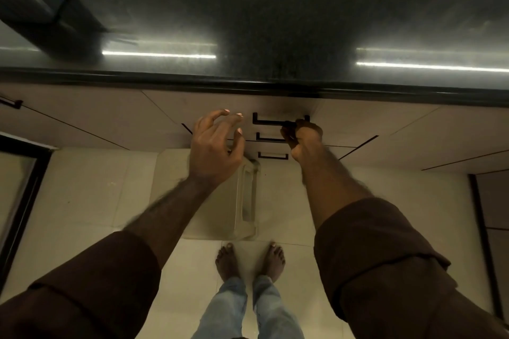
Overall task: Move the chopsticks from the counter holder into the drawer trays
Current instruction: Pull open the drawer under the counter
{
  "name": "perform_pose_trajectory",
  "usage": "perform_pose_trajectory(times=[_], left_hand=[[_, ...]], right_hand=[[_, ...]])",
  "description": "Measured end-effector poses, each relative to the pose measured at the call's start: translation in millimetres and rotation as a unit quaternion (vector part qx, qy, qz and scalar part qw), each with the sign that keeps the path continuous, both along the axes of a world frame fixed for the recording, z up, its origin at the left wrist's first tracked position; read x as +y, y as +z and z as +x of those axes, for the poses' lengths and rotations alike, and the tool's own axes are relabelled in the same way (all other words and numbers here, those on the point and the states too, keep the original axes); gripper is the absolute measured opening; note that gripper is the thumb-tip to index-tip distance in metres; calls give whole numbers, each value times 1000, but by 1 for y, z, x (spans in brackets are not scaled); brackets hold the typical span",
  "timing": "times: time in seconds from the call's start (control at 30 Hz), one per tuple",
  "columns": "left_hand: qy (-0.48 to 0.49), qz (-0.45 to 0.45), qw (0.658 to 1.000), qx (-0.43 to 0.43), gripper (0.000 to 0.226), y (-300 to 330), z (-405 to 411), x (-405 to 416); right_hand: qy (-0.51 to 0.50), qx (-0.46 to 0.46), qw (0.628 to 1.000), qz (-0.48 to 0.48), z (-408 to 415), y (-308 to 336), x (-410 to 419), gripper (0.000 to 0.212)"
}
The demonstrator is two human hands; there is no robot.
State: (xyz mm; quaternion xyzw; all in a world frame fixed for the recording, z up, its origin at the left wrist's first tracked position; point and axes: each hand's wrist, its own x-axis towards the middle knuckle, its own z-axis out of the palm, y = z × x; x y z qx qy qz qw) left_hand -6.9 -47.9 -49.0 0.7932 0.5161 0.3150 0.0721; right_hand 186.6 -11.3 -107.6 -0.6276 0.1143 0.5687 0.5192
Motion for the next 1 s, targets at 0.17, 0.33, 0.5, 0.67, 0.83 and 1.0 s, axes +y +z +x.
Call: perform_pose_trajectory(times=[0.17, 0.33, 0.5, 0.67, 0.83, 1.0], left_hand=[[-5, 11, 1000, 0, 31, 1, -3, -2], [-10, 9, 1000, 6, 31, -2, -10, -7], [-5, -9, 1000, 16, 32, -1, -11, -14], [-15, -51, 998, 41, 35, -4, -6, -26], [-44, -64, 996, 49, 34, -10, -4, -57], [-83, -60, 995, 20, 28, -15, -12, -89]], right_hand=[[2, -10, 1000, 0, -1, -1, -8, 31], [3, -9, 1000, 5, -4, -1, -16, 32], [3, -21, 1000, -2, -8, -3, -31, 32], [-15, -1, 1000, -3, -15, -2, -70, 32], [-28, 5, 1000, 4, -26, -1, -106, 29], [-26, -15, 1000, -4, -36, -4, -136, 28]])
